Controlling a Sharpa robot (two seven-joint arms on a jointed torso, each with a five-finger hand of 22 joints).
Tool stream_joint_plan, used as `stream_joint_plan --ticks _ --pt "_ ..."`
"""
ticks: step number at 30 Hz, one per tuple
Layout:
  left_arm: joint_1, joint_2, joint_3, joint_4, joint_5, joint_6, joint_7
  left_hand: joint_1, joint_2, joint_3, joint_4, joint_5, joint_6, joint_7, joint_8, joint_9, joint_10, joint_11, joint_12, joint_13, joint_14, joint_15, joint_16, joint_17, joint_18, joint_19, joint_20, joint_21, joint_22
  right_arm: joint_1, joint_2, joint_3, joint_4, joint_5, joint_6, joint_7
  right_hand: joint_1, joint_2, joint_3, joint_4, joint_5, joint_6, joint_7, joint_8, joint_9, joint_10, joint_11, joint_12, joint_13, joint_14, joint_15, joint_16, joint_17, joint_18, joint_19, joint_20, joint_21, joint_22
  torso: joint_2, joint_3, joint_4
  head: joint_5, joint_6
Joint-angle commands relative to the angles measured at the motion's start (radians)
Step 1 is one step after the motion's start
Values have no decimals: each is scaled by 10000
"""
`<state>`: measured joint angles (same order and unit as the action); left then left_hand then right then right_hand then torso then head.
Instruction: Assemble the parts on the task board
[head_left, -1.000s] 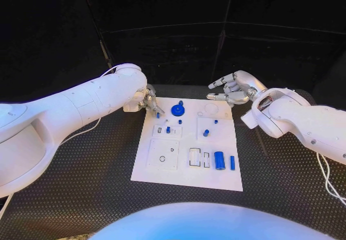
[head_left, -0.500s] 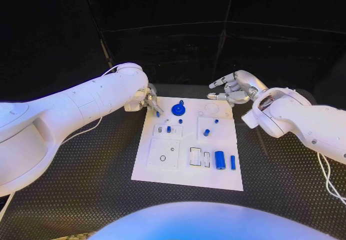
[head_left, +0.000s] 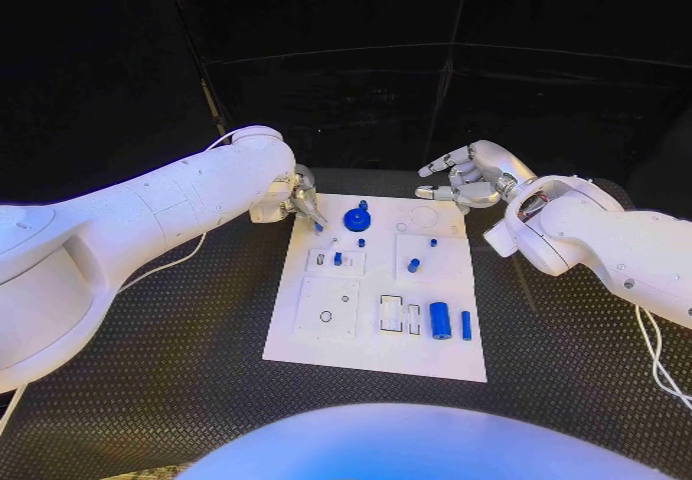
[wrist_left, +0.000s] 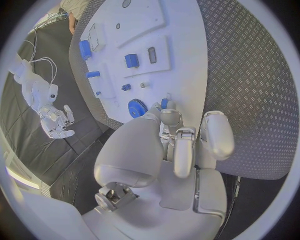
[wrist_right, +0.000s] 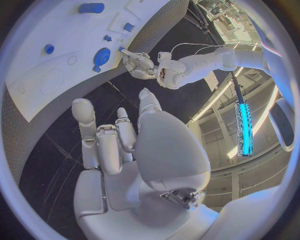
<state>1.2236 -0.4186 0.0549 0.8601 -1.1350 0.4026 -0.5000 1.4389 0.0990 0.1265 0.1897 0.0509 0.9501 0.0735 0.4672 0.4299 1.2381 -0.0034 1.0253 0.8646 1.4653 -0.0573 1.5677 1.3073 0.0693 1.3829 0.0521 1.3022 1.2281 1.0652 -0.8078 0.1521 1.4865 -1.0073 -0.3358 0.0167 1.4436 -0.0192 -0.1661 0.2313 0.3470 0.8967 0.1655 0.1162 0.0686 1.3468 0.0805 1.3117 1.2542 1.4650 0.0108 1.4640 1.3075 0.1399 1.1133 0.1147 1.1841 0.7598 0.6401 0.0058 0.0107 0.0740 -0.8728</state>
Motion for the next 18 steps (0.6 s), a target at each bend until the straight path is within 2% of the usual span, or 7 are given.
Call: stream_joint_plan --ticks 1,2,6,7,11,13,18 --pt "14 -184 4 213 440 -372 137 -156 -324 1669 -1189 41 -55 -7 104 59 94 -29 -65 -38 1055 -25 31 2635 140 -4 -34 -43 32 18 0 7 10 -22 44 84 51 69 -25 -43 35 41 13 53 11 -3 -8 31 -2 514 -64 -51 145 95 9 -8 -38 -7 -11 9 12 25 2" --pt "15 -284 4 333 542 -463 120 -291 -495 2023 -1250 -22 -79 5 160 79 121 -17 -65 -46 1055 -42 31 2635 134 -9 -16 -58 27 18 -4 7 9 -22 44 84 51 69 -25 -43 35 41 13 53 11 -3 -8 31 -2 514 -64 -51 145 95 9 -8 -38 -7 -15 11 17 31 2" --pt "17 -728 3 903 932 -832 24 -666 -827 2953 -1377 25 -72 -23 337 141 224 -26 -25 -30 1055 -36 31 2635 139 3 -23 -70 47 18 -18 7 3 -22 44 79 58 73 -25 -46 48 46 11 58 12 -6 -9 29 -6 515 -66 -50 148 94 12 -9 -37 -4 -19 14 26 58 2" --pt "17 -898 3 1141 1019 -969 -6 -979 -1034 3557 -1428 58 -95 2 454 183 282 -60 -12 -41 1055 -19 31 2635 148 19 -48 -71 68 18 -20 7 0 -22 45 79 58 73 -25 -46 48 46 11 58 12 -6 -9 29 -6 515 -66 -50 148 94 12 -9 -37 -4 -19 13 21 68 2" --pt "12 -1455 0 1944 1280 -1348 -63 -1324 -1269 4211 -1549 29 -112 -41 630 251 346 -53 13 -44 1055 -47 31 2635 134 49 -43 -61 112 18 -23 6 -19 -22 57 78 58 73 -25 -46 48 46 11 58 12 -6 -9 29 -6 515 -66 -50 148 94 12 -9 -37 -4 -23 12 50 66 2" --pt "0 -1738 -2 2365 1373 -1525 -77 -1426 -1324 4394 -1588 34 -122 -60 684 271 362 -38 18 -49 1055 -62 31 2635 129 57 -40 -61 123 18 -24 6 -30 -22 64 78 58 73 -25 -46 48 46 11 58 12 -6 -9 29 -6 515 -66 -50 148 94 12 -9 -37 -4 -16 12 36 88 2" --pt "-149 -2478 -11 3501 1461 -2024 -75 -1630 -1453 4789 -1694 33 -144 -67 815 322 376 -56 -19 -118 1055 -73 31 2635 126 74 -50 -61 147 17 -12 5 -76 -22 80 82 58 73 -25 -46 48 46 11 58 12 -6 -9 29 -6 515 -66 -50 148 94 12 -9 -37 -4 -32 14 36 136 2"
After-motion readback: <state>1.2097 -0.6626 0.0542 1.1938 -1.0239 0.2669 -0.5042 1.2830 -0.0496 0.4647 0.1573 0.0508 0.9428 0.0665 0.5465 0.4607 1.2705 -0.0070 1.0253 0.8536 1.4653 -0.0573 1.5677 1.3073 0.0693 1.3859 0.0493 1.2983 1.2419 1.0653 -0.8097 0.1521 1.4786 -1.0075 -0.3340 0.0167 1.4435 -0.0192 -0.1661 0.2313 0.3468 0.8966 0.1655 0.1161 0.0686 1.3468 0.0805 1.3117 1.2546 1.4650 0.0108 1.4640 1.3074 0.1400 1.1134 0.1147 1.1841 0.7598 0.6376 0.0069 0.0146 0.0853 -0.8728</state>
